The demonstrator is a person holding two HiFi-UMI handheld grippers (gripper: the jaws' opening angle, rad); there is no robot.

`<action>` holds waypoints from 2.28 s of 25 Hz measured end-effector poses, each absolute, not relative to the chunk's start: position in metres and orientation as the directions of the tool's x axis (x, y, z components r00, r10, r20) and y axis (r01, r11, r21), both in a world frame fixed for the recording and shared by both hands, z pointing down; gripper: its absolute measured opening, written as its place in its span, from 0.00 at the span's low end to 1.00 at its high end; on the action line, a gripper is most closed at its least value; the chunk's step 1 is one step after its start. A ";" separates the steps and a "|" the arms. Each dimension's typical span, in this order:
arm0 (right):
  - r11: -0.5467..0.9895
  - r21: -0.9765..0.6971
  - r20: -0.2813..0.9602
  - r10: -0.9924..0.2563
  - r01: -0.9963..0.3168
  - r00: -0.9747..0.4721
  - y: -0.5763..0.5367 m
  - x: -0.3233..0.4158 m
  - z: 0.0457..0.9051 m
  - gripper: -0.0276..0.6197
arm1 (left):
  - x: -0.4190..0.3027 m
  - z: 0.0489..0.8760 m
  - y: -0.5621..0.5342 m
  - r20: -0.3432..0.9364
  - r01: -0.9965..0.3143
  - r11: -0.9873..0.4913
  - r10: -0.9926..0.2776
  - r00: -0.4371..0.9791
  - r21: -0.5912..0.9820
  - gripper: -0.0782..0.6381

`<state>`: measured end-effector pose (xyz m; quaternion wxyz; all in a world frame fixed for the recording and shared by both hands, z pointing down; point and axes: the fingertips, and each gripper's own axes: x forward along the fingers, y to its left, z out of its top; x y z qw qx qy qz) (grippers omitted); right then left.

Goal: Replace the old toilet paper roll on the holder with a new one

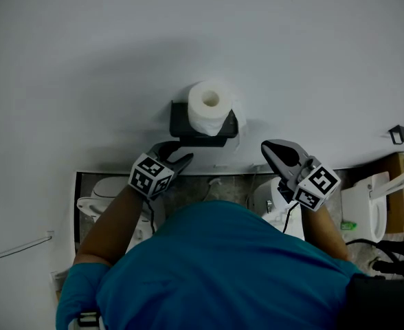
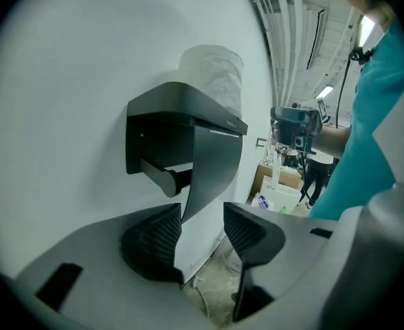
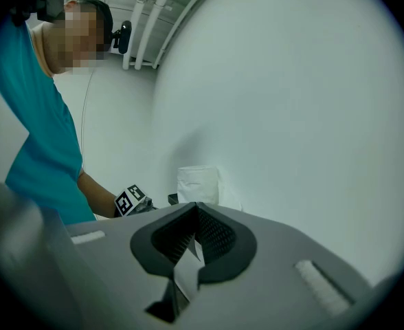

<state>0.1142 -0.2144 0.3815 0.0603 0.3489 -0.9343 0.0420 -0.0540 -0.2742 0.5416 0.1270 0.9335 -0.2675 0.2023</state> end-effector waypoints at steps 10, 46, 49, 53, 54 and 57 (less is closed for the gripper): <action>0.769 -0.029 0.134 -0.630 -0.638 -0.765 -0.218 0.105 0.380 0.05 | -0.058 0.542 -0.252 0.459 -0.517 -0.850 -0.420 0.783 0.103 0.38; 0.958 0.288 0.939 -0.280 0.009 -0.200 -0.287 -0.028 0.390 0.34 | -0.107 0.511 -0.258 0.315 -0.643 -0.753 -0.582 0.750 0.142 0.38; 0.961 0.277 0.938 -0.273 -0.016 -0.211 -0.287 -0.024 0.389 0.33 | -0.108 0.508 -0.258 0.307 -0.643 -0.753 -0.584 0.752 0.142 0.38; 0.956 0.289 0.922 -0.291 -0.044 -0.257 -0.289 -0.016 0.385 0.31 | -0.109 0.507 -0.257 0.302 -0.644 -0.753 -0.588 0.750 0.133 0.38; 0.955 0.293 0.917 -0.296 -0.051 -0.266 -0.288 -0.014 0.385 0.31 | -0.109 0.507 -0.257 0.302 -0.644 -0.753 -0.588 0.750 0.136 0.38; 0.951 0.299 0.901 -0.310 -0.085 -0.302 -0.286 -0.005 0.383 0.30 | -0.107 0.507 -0.256 0.304 -0.638 -0.755 -0.579 0.756 0.149 0.38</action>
